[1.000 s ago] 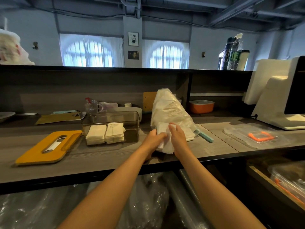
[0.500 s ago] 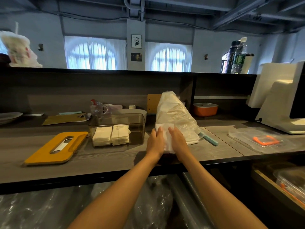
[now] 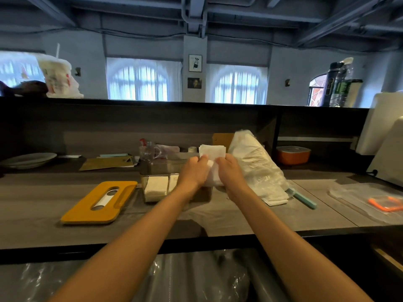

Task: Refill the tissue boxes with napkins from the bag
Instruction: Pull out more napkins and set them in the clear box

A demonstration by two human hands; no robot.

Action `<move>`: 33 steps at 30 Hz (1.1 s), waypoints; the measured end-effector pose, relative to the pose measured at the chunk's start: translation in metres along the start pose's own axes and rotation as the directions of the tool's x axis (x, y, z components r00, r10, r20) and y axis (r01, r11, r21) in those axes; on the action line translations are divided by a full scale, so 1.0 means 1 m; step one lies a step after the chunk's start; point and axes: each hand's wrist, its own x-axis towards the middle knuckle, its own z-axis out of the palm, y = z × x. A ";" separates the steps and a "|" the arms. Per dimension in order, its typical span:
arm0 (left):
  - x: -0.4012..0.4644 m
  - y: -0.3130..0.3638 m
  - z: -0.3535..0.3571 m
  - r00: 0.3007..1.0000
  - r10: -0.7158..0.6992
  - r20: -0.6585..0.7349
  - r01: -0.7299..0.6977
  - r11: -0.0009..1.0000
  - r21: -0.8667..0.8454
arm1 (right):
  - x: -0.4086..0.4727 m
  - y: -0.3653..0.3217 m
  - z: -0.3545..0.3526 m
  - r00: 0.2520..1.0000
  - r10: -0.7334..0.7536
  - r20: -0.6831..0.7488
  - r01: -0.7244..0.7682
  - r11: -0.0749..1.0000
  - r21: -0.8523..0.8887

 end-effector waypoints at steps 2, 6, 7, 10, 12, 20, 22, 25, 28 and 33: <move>0.013 0.004 -0.017 0.999 0.010 0.033 -0.011 1.000 0.022 | 0.010 -0.012 0.006 0.999 0.035 -0.002 -0.035 0.998 -0.042; 0.042 0.009 -0.038 0.996 -0.026 0.087 0.030 0.998 -0.052 | 0.036 -0.023 0.021 1.000 -0.027 -0.006 0.026 0.988 -0.149; 0.050 0.009 -0.041 0.993 -0.059 0.103 0.067 0.995 -0.071 | 0.042 -0.023 0.024 0.999 -0.038 -0.003 0.037 0.985 -0.168; 0.071 0.005 -0.046 0.969 -0.189 0.160 0.204 0.976 -0.082 | 0.061 -0.019 0.032 0.997 -0.072 0.018 0.074 0.968 -0.238; 0.086 -0.001 -0.049 0.950 -0.255 0.178 0.262 0.965 -0.014 | 0.072 -0.014 0.035 0.998 -0.054 0.036 0.062 0.958 -0.280; 0.123 -0.022 -0.057 0.829 -0.449 0.335 0.372 0.888 0.269 | 0.097 0.015 0.042 0.997 -0.053 0.063 0.074 0.906 -0.416; 0.125 -0.026 -0.054 0.786 -0.469 0.402 0.380 0.880 0.284 | 0.101 0.018 0.041 0.997 -0.074 0.033 0.081 0.915 -0.394; 0.129 -0.033 -0.050 0.755 -0.513 0.408 0.376 0.849 0.371 | 0.105 0.022 0.038 0.996 -0.085 0.007 0.082 0.931 -0.355; 0.125 -0.035 -0.046 0.734 -0.531 0.424 0.323 0.822 0.470 | 0.106 0.027 0.035 0.997 -0.078 -0.003 0.072 0.935 -0.348; 0.124 -0.032 -0.037 0.888 -0.264 0.378 -0.002 0.817 0.576 | 0.108 0.031 0.034 0.997 -0.072 0.014 0.073 0.937 -0.341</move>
